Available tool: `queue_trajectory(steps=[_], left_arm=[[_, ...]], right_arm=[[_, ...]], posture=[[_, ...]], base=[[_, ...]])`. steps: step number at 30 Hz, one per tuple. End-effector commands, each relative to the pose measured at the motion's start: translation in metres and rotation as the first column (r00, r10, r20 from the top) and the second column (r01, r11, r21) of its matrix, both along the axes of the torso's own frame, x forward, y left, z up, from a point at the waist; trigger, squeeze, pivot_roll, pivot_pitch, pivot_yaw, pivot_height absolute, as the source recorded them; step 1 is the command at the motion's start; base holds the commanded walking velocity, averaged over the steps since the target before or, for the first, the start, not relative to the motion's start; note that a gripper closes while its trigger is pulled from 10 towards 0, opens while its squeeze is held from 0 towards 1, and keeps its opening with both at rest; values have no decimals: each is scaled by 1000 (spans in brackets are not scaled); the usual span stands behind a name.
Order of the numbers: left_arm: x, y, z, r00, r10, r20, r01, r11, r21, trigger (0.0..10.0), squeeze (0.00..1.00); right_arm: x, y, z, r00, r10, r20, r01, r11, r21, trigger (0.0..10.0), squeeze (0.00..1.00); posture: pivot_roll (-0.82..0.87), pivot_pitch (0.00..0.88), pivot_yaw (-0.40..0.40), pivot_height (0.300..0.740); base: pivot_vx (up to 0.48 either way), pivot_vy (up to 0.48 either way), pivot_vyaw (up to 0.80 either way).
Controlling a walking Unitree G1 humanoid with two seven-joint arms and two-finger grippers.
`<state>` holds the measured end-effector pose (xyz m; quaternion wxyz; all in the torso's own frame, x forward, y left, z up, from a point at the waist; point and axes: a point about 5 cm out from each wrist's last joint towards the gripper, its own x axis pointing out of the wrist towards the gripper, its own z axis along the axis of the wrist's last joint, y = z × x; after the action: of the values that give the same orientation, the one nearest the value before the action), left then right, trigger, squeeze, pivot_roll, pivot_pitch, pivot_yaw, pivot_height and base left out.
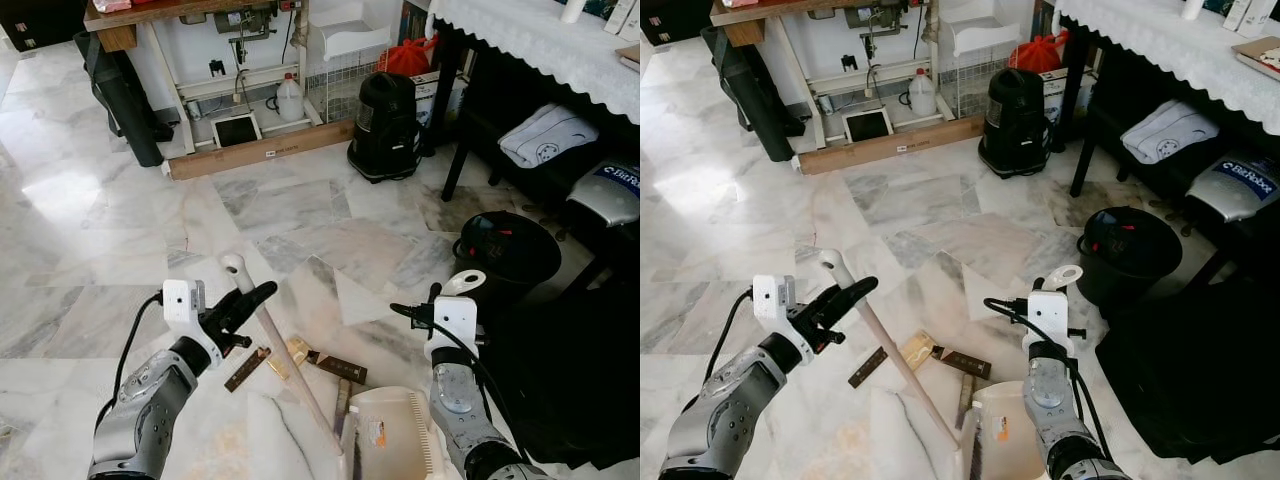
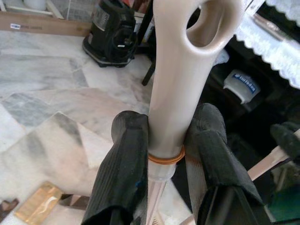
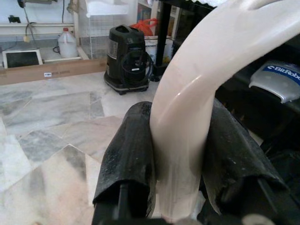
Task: Sweep floor
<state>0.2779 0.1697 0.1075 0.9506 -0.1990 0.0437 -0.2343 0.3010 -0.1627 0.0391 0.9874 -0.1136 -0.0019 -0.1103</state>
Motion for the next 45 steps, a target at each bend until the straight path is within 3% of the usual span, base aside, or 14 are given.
queue_trajectory(steps=[1,8,16,23,26,29,35,37,38,40,45], left_arm=[[-4,1,1,1000,-8,-10,7,997,-73,10000,0],[-2,1,9,1000,19,-13,-21,980,-200,10000,0],[-1,4,11,999,38,-7,-39,978,-203,10000,0],[6,25,24,968,238,77,-226,964,-141,10000,0],[11,44,30,906,397,145,-394,918,-53,10000,0],[11,51,30,888,429,165,-433,901,-9,10000,0],[10,36,20,941,310,136,-322,944,74,10000,0],[6,23,5,979,175,104,-194,956,221,10000,0],[5,21,3,984,152,97,-171,957,235,10000,0],[0,13,-4,995,88,54,-97,970,221,10000,0],[-3,5,-8,1000,24,13,-26,982,189,10000,0]], right_arm=[[1,4,-1,1000,12,-18,-12,1000,-4,10000,0],[1,4,-1,1000,11,-16,-11,1000,-2,10000,0],[1,4,-1,1000,12,-16,-12,1000,-2,10000,0],[1,4,-1,1000,7,-18,-7,1000,7,10000,0],[1,4,-1,1000,8,-19,-8,1000,9,10000,0],[1,4,-1,1000,7,-19,-7,1000,9,10000,0],[0,3,-2,1000,4,-22,-4,1000,9,10000,0],[1,3,-2,1000,6,-22,-6,1000,9,10000,0],[1,3,-2,1000,6,-22,-6,1000,9,10000,0],[1,3,-2,1000,7,-21,-7,1000,9,10000,0],[1,3,-1,1000,6,-21,-6,1000,9,10000,0]], posture=[[169,97,68,740],[171,98,68,740],[171,98,65,740],[172,100,64,740],[170,103,66,740],[168,104,66,740],[169,104,65,740],[169,104,65,740],[169,104,65,740],[166,105,66,740],[168,104,65,740]], base=[[0,0,0],[0,0,0],[0,0,0],[0,0,0],[0,0,0],[0,0,0],[0,0,0],[0,0,0],[0,0,0],[0,0,0],[0,0,0]])
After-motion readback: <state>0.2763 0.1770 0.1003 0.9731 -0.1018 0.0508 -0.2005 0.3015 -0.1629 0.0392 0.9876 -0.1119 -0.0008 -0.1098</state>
